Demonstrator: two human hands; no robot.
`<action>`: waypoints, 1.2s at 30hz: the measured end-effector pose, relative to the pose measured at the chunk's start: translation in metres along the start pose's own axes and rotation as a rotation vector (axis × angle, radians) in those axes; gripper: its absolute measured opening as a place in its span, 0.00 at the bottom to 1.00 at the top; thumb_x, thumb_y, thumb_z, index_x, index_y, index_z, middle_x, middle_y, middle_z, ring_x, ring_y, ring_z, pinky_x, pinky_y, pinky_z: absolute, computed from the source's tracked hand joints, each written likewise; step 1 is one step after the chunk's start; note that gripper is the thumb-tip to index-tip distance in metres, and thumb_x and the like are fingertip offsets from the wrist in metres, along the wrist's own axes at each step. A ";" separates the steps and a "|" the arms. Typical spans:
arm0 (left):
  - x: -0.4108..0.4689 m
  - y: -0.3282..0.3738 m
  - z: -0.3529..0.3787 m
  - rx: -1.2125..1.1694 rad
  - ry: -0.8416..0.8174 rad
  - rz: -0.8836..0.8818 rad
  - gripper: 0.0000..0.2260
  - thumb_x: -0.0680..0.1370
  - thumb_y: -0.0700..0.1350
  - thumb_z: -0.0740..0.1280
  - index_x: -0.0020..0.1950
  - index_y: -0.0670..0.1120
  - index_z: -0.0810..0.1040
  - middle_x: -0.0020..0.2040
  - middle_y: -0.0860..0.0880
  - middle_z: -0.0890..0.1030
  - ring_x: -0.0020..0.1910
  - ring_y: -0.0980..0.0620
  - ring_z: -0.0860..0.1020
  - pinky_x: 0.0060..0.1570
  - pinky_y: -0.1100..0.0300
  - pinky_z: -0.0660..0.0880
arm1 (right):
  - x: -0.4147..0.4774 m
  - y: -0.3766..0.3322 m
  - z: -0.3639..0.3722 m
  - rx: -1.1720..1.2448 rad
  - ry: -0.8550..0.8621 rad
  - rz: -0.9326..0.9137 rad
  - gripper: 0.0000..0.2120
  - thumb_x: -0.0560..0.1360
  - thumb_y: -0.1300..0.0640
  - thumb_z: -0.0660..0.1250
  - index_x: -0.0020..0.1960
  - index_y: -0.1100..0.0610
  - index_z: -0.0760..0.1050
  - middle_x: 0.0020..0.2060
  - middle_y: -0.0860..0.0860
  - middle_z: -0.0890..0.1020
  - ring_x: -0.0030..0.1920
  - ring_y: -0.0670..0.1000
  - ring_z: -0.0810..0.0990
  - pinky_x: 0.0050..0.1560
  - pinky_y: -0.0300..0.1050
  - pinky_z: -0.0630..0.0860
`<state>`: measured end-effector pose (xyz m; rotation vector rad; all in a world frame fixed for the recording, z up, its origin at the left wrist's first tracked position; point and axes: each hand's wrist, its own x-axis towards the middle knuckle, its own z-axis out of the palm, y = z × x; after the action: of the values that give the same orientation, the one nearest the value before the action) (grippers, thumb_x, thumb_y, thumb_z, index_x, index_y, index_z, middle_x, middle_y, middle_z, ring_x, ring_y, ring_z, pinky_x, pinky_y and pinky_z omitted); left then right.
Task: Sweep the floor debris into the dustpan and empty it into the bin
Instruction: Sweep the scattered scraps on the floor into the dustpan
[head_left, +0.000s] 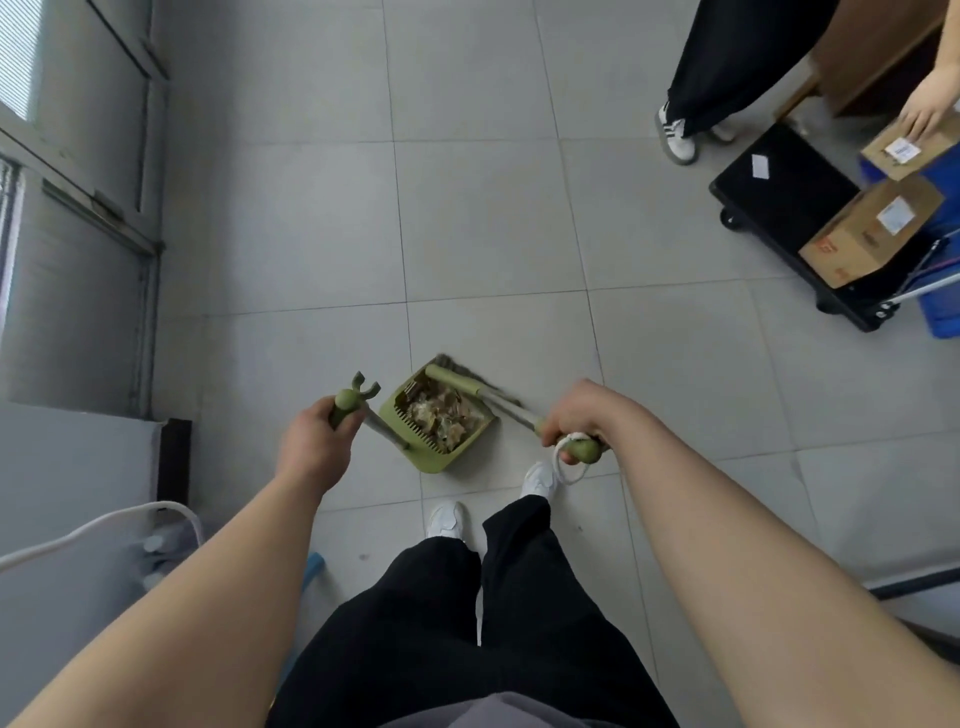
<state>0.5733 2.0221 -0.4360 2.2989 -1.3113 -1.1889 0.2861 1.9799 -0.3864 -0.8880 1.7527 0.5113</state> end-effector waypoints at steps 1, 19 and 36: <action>0.000 0.000 0.000 -0.013 -0.005 -0.003 0.09 0.79 0.48 0.65 0.55 0.45 0.78 0.40 0.46 0.77 0.39 0.46 0.73 0.36 0.56 0.66 | -0.007 -0.002 -0.002 0.018 -0.013 0.003 0.07 0.70 0.63 0.69 0.35 0.60 0.73 0.27 0.56 0.77 0.21 0.50 0.75 0.27 0.36 0.70; 0.012 0.041 -0.039 -0.141 0.048 0.068 0.11 0.78 0.54 0.65 0.47 0.47 0.76 0.34 0.49 0.73 0.34 0.48 0.70 0.34 0.56 0.65 | -0.110 -0.026 -0.093 0.086 0.132 -0.043 0.09 0.71 0.59 0.70 0.33 0.59 0.80 0.21 0.53 0.79 0.27 0.50 0.70 0.28 0.36 0.64; 0.088 0.192 -0.066 -0.127 0.222 0.222 0.11 0.79 0.51 0.62 0.44 0.45 0.74 0.32 0.50 0.72 0.34 0.46 0.70 0.31 0.57 0.62 | -0.135 -0.064 -0.225 0.125 0.328 -0.251 0.26 0.76 0.64 0.64 0.20 0.54 0.78 0.32 0.56 0.83 0.32 0.51 0.75 0.30 0.40 0.64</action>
<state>0.5295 1.8306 -0.3340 2.0645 -1.3262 -0.8901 0.2196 1.8238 -0.1766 -1.1310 1.9063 0.0927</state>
